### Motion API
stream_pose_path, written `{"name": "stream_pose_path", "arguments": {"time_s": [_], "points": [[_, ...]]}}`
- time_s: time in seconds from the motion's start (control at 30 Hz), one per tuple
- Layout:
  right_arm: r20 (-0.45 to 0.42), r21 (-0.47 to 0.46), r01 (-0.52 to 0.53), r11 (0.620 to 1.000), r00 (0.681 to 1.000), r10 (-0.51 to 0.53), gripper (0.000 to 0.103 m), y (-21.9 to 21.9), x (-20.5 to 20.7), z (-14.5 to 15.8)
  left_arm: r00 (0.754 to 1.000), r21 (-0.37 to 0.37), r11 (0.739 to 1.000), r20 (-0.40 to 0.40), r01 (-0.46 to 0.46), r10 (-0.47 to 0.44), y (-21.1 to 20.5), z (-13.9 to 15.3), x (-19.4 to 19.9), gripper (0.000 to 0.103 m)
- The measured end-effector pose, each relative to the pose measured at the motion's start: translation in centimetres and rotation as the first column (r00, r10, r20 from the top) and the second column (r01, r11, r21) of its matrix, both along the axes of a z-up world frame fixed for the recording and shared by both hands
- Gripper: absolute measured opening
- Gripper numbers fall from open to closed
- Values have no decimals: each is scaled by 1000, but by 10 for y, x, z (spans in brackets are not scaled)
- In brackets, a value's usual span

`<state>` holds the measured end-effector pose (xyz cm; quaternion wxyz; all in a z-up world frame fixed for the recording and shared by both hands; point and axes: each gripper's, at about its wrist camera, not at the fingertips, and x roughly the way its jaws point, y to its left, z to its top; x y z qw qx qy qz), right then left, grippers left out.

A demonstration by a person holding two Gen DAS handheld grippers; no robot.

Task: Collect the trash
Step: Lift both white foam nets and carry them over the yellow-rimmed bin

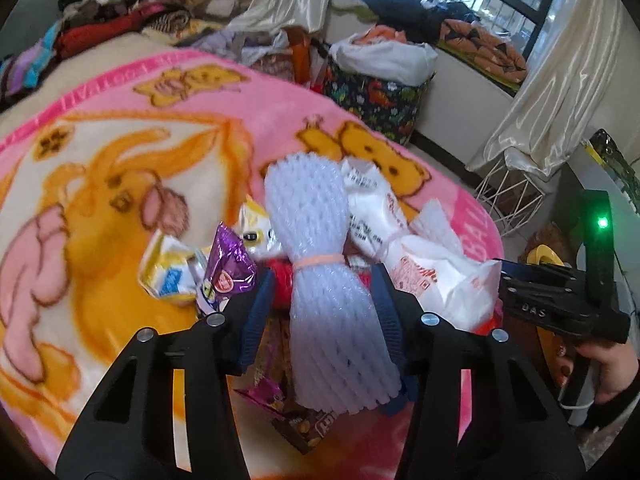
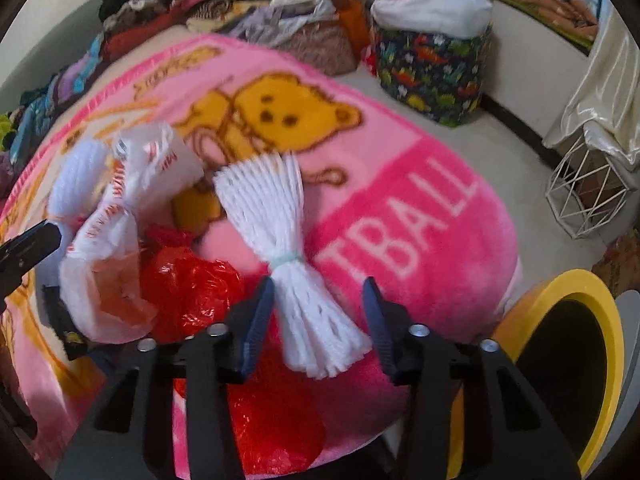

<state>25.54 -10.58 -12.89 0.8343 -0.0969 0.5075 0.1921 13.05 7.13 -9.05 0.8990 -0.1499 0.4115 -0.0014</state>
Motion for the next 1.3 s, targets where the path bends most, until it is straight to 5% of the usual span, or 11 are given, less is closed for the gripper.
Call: {"name": "stream_pose_path", "arguments": {"time_s": [0.07,0.17,0.53,1.3], "points": [[-21,11,-3,1000,1000,3,18,2,3,-2,1000,-14,1000,-11,0,0,0,-1,2,39],[-24,57,0,998,1000,1,14,2,3,2,999,-46,999,-37,2,-4,1,-3,6,29],[96,288,36,957,993,-67,14,-23,-28,52,996,-39,998,80,-46,49,8,34,-7,22],[274,438,73,896,939,-210,13,-113,-112,112,957,45,996,277,79,-88,-87,106,-22,22]]}}
